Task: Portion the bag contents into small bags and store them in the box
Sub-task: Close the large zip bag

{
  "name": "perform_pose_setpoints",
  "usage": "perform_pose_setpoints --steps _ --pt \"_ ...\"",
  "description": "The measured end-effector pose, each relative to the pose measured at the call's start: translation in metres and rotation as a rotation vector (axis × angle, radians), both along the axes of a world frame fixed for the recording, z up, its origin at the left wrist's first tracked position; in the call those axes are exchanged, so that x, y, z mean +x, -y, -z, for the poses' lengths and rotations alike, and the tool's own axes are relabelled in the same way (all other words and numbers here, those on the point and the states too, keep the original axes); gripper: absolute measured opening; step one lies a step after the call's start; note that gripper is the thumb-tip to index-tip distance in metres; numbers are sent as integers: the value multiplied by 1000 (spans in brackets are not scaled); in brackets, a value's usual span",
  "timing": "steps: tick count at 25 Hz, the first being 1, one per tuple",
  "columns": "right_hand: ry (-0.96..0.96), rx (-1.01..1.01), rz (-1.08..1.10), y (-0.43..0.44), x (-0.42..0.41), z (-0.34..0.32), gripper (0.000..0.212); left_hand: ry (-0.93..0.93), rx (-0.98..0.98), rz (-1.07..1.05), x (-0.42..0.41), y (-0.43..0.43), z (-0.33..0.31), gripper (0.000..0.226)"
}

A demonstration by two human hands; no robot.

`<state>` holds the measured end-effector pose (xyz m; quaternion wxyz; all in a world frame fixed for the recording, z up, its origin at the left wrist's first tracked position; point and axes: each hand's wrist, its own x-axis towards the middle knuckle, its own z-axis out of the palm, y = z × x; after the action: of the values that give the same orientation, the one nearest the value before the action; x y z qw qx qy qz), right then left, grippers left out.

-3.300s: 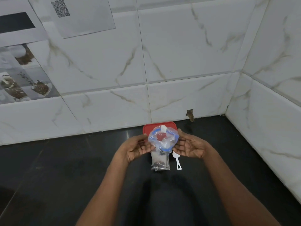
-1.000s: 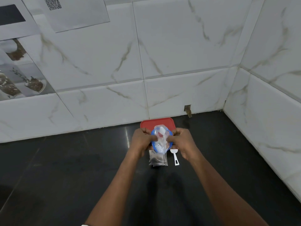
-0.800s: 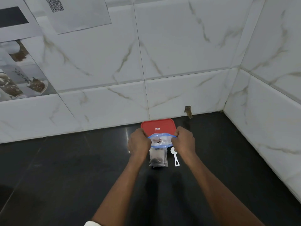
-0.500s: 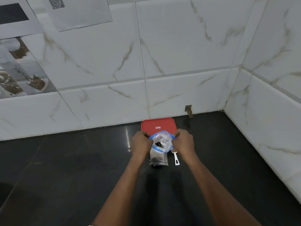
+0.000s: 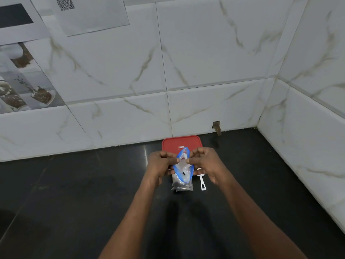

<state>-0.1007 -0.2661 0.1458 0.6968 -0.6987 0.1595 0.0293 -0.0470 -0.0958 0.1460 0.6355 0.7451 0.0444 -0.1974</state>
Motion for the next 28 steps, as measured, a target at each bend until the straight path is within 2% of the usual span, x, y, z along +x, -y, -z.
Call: perform_pose_setpoints --steps 2,4,6,8,11,13,14,15,17,18,19,22,23,24,25,26,28 --pt "54 -336 90 -2 5 10 23 117 130 -85 -1 3 3 13" --pt "77 -638 170 2 10 25 32 258 343 -179 -1 2 5 20" --pt "54 -721 231 3 10 35 36 348 510 -192 -7 4 3 24" --pt "18 -611 312 -2 7 32 36 442 635 -170 -12 7 4 22" --pt "8 -172 341 2 1 17 18 422 641 -74 -7 1 5 15" --pt "19 114 293 13 -4 9 12 197 346 -45 0 -6 4 4" --pt "24 190 262 17 -7 5 15 69 179 -53 1 -9 2 7" --pt "36 246 239 19 -8 4 19 -38 30 -72 0 -9 1 12" --pt "49 267 232 18 -8 6 27 -93 -86 -123 -2 -4 -1 17" --pt "47 178 260 16 -7 8 30 -79 -84 -159 -4 0 -1 18" --pt "48 -41 297 12 -6 10 31 -43 -44 -197 -7 5 -1 18" --pt "28 -992 226 -9 -8 18 26 161 312 -234 -21 19 4 20" --pt "2 -1154 178 -15 -9 21 25 243 467 -219 -26 23 7 22" --pt "-38 -1223 150 -18 -10 24 24 303 579 -200 -30 25 10 23" --pt "-91 -1213 131 -16 -10 28 21 340 619 -195 -32 24 12 21" --pt "-136 -1088 142 -9 -8 30 19 334 605 -182 -30 20 13 19" --pt "-131 -516 190 15 -1 35 18 235 370 -132 -19 6 12 17"
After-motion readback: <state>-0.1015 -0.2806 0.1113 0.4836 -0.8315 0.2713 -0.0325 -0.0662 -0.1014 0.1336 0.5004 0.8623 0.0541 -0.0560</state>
